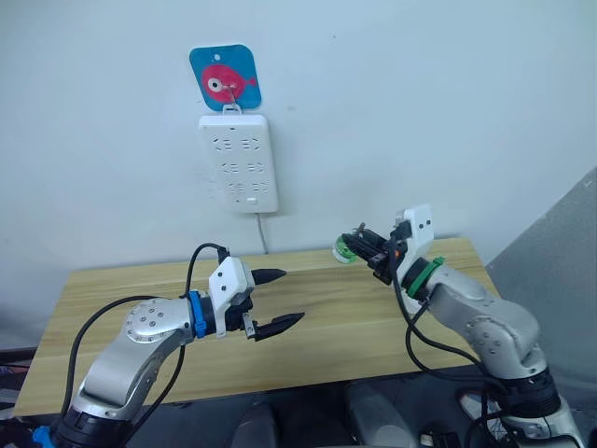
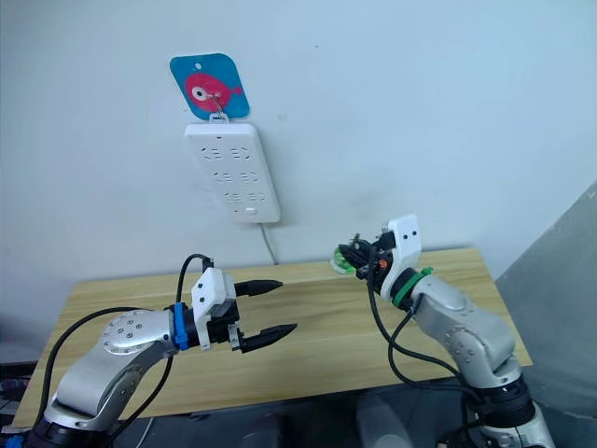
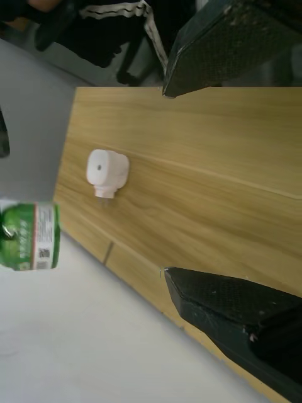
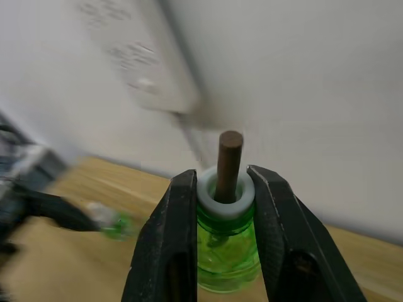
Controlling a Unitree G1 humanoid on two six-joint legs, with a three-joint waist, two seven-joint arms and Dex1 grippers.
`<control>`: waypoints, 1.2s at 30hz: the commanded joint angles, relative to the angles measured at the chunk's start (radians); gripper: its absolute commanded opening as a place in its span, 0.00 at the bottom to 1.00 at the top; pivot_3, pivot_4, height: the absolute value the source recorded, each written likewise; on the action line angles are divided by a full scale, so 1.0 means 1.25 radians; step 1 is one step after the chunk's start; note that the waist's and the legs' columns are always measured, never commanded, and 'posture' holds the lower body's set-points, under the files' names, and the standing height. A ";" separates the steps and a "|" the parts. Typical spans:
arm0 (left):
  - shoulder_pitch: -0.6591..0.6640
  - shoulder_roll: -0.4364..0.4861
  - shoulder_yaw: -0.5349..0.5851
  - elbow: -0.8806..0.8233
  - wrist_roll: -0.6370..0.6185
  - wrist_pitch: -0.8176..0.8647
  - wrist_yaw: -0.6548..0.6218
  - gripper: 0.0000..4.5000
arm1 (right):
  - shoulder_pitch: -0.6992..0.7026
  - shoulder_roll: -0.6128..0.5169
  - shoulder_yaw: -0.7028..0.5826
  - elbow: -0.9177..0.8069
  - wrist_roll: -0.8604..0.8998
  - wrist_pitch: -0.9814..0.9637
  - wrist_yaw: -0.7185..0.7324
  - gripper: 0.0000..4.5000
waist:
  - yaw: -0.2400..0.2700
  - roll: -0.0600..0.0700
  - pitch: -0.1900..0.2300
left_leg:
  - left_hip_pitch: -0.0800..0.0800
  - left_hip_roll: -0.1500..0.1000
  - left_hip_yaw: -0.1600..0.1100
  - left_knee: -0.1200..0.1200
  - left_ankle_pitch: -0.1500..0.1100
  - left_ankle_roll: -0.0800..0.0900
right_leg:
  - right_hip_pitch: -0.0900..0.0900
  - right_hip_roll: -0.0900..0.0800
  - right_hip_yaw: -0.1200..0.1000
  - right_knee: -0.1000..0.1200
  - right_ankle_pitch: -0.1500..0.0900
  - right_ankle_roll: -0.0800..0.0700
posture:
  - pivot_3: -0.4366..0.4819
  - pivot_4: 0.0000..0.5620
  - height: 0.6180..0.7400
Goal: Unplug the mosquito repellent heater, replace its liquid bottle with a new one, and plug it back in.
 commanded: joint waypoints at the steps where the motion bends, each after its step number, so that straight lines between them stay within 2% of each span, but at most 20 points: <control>1: 0.009 0.008 0.001 -0.077 0.011 0.031 0.029 1.00 | 0.023 0.021 0.040 0.105 -0.164 -0.164 0.022 0.18 | 0.000 0.000 0.000 | 0.000 0.000 0.000 0.000 0.000 0.000 | 0.000 0.000 0.000 0.000 0.000 0.000 | 0.34 0.26 1.00; 5: 0.027 0.018 -0.016 -0.115 0.032 0.018 0.019 1.00 | 0.014 0.071 0.036 0.298 -0.266 -0.293 0.029 0.18 | -0.001 0.000 0.000 | 0.001 0.000 0.001 0.000 0.000 0.000 | 0.000 0.000 0.001 0.001 0.001 -0.001 | 0.35 0.26 1.00; 11: 0.032 -0.020 -0.015 -0.158 0.024 0.064 0.085 1.00 | -0.059 0.117 0.031 0.560 -0.373 -0.464 0.060 0.18 | 0.000 0.000 0.001 | 0.001 0.000 0.001 0.001 0.000 0.000 | 0.001 0.000 0.001 0.002 0.002 -0.004 | 0.37 0.27 1.00; 18: 0.038 -0.036 -0.006 -0.177 0.020 0.099 0.125 1.00 | -0.152 0.162 -0.003 0.822 -0.424 -0.591 0.072 0.18 | 0.001 0.000 0.001 | 0.002 0.000 0.000 0.000 0.000 0.000 | 0.001 0.000 0.000 0.003 0.002 -0.004 | 0.38 0.28 1.00; 22: 0.044 -0.045 0.005 -0.181 -0.007 0.125 0.138 1.00 | -0.174 0.178 -0.049 0.896 -0.403 -0.617 0.084 0.18 | 0.005 0.000 0.001 | 0.002 -0.001 0.000 0.000 0.000 0.000 | 0.001 0.000 0.000 0.004 0.002 -0.004 | 0.39 0.29 1.00; 27: 0.059 -0.060 0.006 -0.178 -0.006 0.129 0.156 1.00 | -0.159 0.185 -0.085 0.887 -0.392 -0.621 0.120 0.55 | 0.007 0.000 0.001 | 0.003 -0.001 0.000 0.001 0.000 0.000 | 0.001 0.000 0.001 0.006 0.002 -0.004 | 0.38 0.29 1.00; 32: 0.079 -0.063 0.018 -0.159 0.004 0.082 0.142 1.00 | -0.116 0.198 -0.106 0.753 -0.380 -0.597 0.112 0.96 | 0.008 0.001 0.001 | 0.004 -0.001 0.000 0.001 0.000 0.000 | 0.001 0.000 0.001 0.007 0.002 -0.004 | 0.36 0.30 1.00; 33: 0.086 -0.064 0.025 -0.155 0.005 0.066 0.139 1.00 | -0.098 0.198 -0.109 0.702 -0.376 -0.585 0.110 0.99 | 0.008 0.001 0.002 | 0.004 -0.001 0.000 0.001 0.000 0.000 | 0.001 0.000 0.001 0.007 0.002 -0.004 | 0.36 0.30 1.00; 36: 0.123 -0.067 0.060 -0.137 0.012 -0.005 0.126 1.00 | -0.011 0.173 -0.083 0.483 -0.376 -0.522 0.144 0.99 | 0.014 0.002 0.002 | 0.004 -0.001 0.000 0.000 0.000 0.000 | 0.001 0.000 0.001 0.007 0.002 -0.005 | 0.36 0.31 1.00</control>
